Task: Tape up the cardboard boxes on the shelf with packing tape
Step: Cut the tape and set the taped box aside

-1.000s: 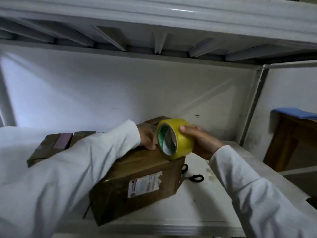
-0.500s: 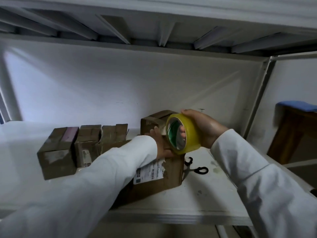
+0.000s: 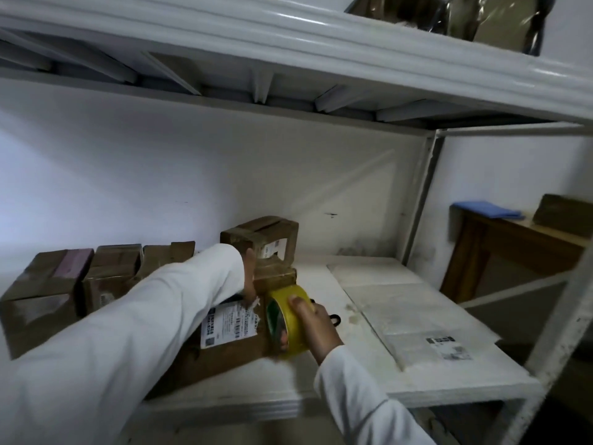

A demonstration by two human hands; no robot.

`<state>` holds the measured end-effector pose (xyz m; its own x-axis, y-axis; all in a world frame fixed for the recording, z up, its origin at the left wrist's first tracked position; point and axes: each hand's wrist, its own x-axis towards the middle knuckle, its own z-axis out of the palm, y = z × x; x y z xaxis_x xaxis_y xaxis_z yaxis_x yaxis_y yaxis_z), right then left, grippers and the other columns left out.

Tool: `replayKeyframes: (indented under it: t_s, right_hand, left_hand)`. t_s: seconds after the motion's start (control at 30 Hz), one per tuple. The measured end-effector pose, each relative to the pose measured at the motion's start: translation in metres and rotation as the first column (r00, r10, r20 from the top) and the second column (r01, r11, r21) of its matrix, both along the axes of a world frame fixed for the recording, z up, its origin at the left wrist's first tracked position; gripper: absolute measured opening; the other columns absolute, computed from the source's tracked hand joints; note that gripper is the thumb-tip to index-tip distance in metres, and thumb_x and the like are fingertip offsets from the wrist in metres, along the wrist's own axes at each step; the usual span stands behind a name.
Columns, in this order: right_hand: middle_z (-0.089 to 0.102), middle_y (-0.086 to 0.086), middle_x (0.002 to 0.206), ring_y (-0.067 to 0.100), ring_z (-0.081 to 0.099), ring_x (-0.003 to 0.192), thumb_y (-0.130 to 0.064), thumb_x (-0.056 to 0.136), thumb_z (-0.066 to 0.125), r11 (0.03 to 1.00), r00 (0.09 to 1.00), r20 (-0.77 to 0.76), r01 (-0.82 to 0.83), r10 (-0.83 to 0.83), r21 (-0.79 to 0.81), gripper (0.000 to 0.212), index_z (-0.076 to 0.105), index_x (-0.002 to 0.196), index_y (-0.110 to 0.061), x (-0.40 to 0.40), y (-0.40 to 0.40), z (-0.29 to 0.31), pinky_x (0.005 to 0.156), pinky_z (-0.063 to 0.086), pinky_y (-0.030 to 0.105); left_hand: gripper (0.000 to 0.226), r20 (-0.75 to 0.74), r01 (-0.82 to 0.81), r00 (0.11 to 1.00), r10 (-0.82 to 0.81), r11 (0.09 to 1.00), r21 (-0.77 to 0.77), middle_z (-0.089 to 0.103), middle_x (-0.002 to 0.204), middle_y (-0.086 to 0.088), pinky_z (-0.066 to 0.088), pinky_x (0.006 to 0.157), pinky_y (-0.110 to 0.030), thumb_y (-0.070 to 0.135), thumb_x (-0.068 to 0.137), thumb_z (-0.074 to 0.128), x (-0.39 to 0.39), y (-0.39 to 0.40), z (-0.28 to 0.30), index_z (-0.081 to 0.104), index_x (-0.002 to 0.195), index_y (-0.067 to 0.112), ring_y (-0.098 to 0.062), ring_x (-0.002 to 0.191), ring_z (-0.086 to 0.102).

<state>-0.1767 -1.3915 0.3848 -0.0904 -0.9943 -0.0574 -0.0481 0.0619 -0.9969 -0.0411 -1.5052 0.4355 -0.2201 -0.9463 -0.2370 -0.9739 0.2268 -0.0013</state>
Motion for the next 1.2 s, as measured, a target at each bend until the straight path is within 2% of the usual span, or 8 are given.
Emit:
replayKeyframes:
  t_s: [0.17, 0.37, 0.5, 0.7, 0.9, 0.97, 1.07, 1.2]
  right_hand:
    - [0.056, 0.007, 0.056, 0.016, 0.053, 0.050, -0.026, 0.098, 0.045, 0.999, 0.999, -0.041, -0.029, 0.029, 0.019, 0.032, 0.054, 0.073, -0.008, -0.005, 0.000, 0.013, 0.039, 0.041, 0.010]
    - [0.063, 0.006, 0.054, 0.015, 0.057, 0.044, -0.029, 0.082, 0.069, 0.978, 0.988, -0.012, -0.157, 0.157, -0.138, 0.027, 0.060, 0.088, -0.004, -0.035, -0.021, 0.043, 0.050, 0.050, 0.022]
    - [0.064, 0.001, 0.059, 0.008, 0.059, 0.046, -0.021, 0.084, 0.068, 0.988, 0.987, -0.095, -0.140, 0.133, -0.068, 0.012, 0.060, 0.082, -0.013, -0.018, -0.033, 0.021, 0.045, 0.046, 0.016]
    - [0.069, 0.015, 0.075, 0.021, 0.064, 0.062, -0.041, 0.085, 0.064, 0.999, 0.995, -0.090, -0.036, 0.033, -0.024, 0.039, 0.066, 0.090, -0.003, 0.010, -0.069, -0.004, 0.056, 0.053, 0.022]
    - [0.066, 0.006, 0.062, 0.014, 0.061, 0.048, -0.055, 0.083, 0.059, 0.968, 0.928, -0.305, -0.162, 0.215, 0.189, 0.048, 0.064, 0.094, -0.009, 0.009, -0.075, 0.030, 0.045, 0.046, 0.016]
    - [0.066, 0.005, 0.069, 0.016, 0.063, 0.059, -0.057, 0.082, 0.060, 0.931, 0.878, -0.378, -0.173, 0.294, 0.322, 0.043, 0.062, 0.093, -0.015, -0.004, -0.071, 0.047, 0.054, 0.052, 0.021]
    - [0.067, 0.008, 0.100, 0.028, 0.064, 0.094, -0.068, 0.068, 0.064, 0.900, 0.798, -0.506, -0.100, 0.328, 0.425, 0.061, 0.063, 0.107, -0.020, -0.028, -0.062, 0.053, 0.092, 0.051, 0.041]
    - [0.067, 0.006, 0.092, 0.024, 0.064, 0.085, -0.060, 0.075, 0.065, 0.903, 0.817, -0.482, -0.102, 0.316, 0.418, 0.050, 0.065, 0.101, -0.017, -0.027, -0.051, 0.053, 0.081, 0.054, 0.033]
  left_hand:
    - [0.076, -0.023, 0.046, 0.999, -0.046, 0.999, -0.008, 0.052, 0.128, -0.009, 0.044, 0.092, -0.030, 0.043, 0.078, 0.071, 0.006, 0.002, 0.015, 0.034, 0.137, 0.011, -0.026, 0.113, 0.052]
    - [0.055, -0.363, -0.004, 0.927, 0.093, 0.971, 0.240, 0.058, 0.128, -0.007, 0.043, 0.099, -0.027, 0.044, 0.086, 0.062, 0.030, -0.004, 0.020, 0.057, 0.128, 0.010, -0.023, 0.114, 0.056]
    - [0.049, -0.365, -0.041, 0.917, 0.164, 0.946, 0.322, 0.049, 0.138, -0.004, 0.033, 0.101, -0.023, 0.043, 0.096, 0.047, 0.035, 0.002, -0.025, 0.048, 0.135, 0.013, -0.023, 0.125, 0.048]
    - [0.060, -0.250, -0.165, 0.948, 0.197, 0.976, 0.143, 0.050, 0.136, -0.015, 0.037, 0.099, -0.032, 0.051, 0.100, 0.020, 0.034, -0.004, -0.068, 0.051, 0.133, 0.010, -0.030, 0.121, 0.050]
    - [0.062, -0.324, -0.254, 0.896, 0.304, 0.949, 0.187, 0.051, 0.136, -0.014, 0.035, 0.104, -0.036, 0.056, 0.097, 0.029, 0.030, -0.011, -0.072, 0.049, 0.134, 0.010, -0.032, 0.124, 0.048]
    - [0.063, -0.372, -0.279, 0.870, 0.323, 0.946, 0.168, 0.050, 0.137, -0.015, 0.032, 0.104, -0.035, 0.054, 0.098, 0.029, 0.029, -0.011, -0.072, 0.050, 0.134, 0.007, -0.032, 0.125, 0.047]
    - [0.059, -0.376, -0.297, 0.858, 0.351, 0.935, 0.195, 0.044, 0.143, -0.014, 0.028, 0.108, -0.032, 0.047, 0.102, 0.023, 0.028, -0.006, -0.069, 0.042, 0.140, 0.006, -0.029, 0.132, 0.041]
    - [0.052, -0.502, -0.339, 0.715, 0.487, 0.869, 0.360, 0.054, 0.133, -0.013, 0.035, 0.105, -0.032, 0.042, 0.099, 0.036, 0.036, -0.022, -0.074, 0.052, 0.131, 0.004, -0.030, 0.124, 0.050]
